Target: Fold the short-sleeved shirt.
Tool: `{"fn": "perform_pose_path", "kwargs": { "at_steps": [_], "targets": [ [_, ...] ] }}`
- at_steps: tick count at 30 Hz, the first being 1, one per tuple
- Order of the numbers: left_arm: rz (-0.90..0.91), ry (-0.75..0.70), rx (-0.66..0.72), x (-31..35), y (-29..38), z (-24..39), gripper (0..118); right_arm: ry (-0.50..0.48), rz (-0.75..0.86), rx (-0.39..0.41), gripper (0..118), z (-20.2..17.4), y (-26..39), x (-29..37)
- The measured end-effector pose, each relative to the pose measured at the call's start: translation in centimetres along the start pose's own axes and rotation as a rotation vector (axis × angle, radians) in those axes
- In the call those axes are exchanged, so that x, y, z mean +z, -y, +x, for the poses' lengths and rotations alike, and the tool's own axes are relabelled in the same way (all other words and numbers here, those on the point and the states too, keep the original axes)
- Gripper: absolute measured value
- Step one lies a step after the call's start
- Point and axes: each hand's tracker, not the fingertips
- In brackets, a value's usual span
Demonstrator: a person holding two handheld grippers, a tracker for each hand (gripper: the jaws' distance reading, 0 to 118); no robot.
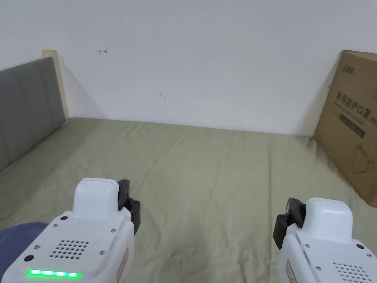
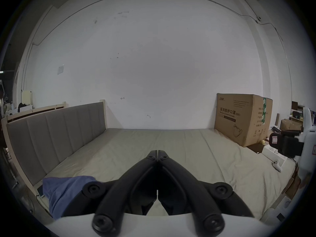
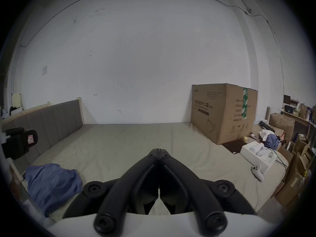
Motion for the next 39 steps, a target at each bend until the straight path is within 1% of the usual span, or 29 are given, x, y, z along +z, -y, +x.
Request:
{"fn": "perform_pose_path", "kwargs": {
  "at_steps": [3,5,8,10,14,16,17,19,22,23,24,25,26,27,28,30,32,35,36,37,38,39],
  "targets": [
    [0.004,-0.054,0.035,1.1,-0.6,-1.9,0,-0.06,-0.001,0.022,0,-1.7,-0.2,-0.5],
    [0.019,-0.108,0.051,1.9,-0.9,-4.0,0,-0.136,-0.008,0.036,0,-3.5,-0.3,-0.9],
    [0.009,-0.237,0.057,3.5,-0.9,-7.5,0,-0.266,-0.026,0.04,0,-7.3,-0.4,-1.4],
    [-0.011,-0.34,0.072,4.5,-0.4,-9.8,0,-0.347,-0.027,0.071,0,-10.4,-0.1,-1.7],
    [-0.064,-0.419,0.144,6.1,0.9,-13.4,0,-0.498,-0.048,0.134,0,-15.7,0.5,-1.6],
    [-0.095,-0.443,0.135,6.2,1.5,-14.6,0,-0.53,-0.061,0.15,0,-17.3,0.9,-1.5],
    [-0.115,-0.465,0.127,6.2,1.7,-15.0,0,-0.536,-0.063,0.151,0,-17.8,1.0,-1.4],
    [-0.147,-0.465,0.127,5.6,2.3,-15.9,0,-0.554,-0.084,0.148,0,-18.4,1.4,-1.6],
    [-0.243,-0.44,0.196,3.7,3.7,-17.2,0,-0.564,-0.115,0.155,0,-18.8,1.9,-2.0],
    [-0.26,-0.434,0.221,3.0,4.5,-17.8,7,-0.558,-0.122,0.161,0,-18.6,2.2,-2.2],
    [-0.298,-0.412,0.235,1.8,5.3,-18.3,31,-0.552,-0.13,0.166,0,-18.5,2.3,-2.4],
    [-0.351,-0.391,0.253,0.5,6.3,-18.8,67,-0.545,-0.141,0.171,0,-18.4,2.5,-2.7],
    [-0.41,-0.375,0.265,-0.7,7.2,-19.3,107,-0.539,-0.151,0.172,0,-18.2,2.7,-2.9],
    [-0.441,-0.354,0.269,-2.0,8.2,-19.5,118,-0.533,-0.163,0.169,0,-17.9,2.9,-3.1],
    [-0.458,-0.345,0.276,-3.2,9.5,-20.0,118,-0.526,-0.178,0.164,0,-17.7,3.1,-3.4],
    [-0.537,-0.374,0.223,-5.6,11.7,-19.9,118,-0.509,-0.214,0.144,0,-17.1,3.7,-4.2],
    [-0.59,-0.363,0.208,-7.7,14.2,-19.7,118,-0.497,-0.25,0.119,0,-16.6,4.1,-5.0],
    [-0.781,-0.333,0.3,-10.7,17.2,-20.5,118,-0.482,-0.284,0.108,0,-15.8,4.7,-6.0],
    [-0.784,-0.33,0.333,-11.4,18.6,-20.9,117,-0.472,-0.291,0.111,0,-15.5,4.9,-6.3],
    [-0.781,-0.335,0.353,-11.9,19.5,-21.1,115,-0.463,-0.296,0.115,0,-15.3,5.1,-6.5],
    [-0.788,-0.354,0.343,-12.5,20.2,-21.1,104,-0.457,-0.304,0.116,0,-15.1,5.2,-6.7],
    [-0.853,-0.377,0.333,-13.0,20.9,-21.2,94,-0.452,-0.316,0.112,0,-14.9,5.3,-6.8]
  ]
}}
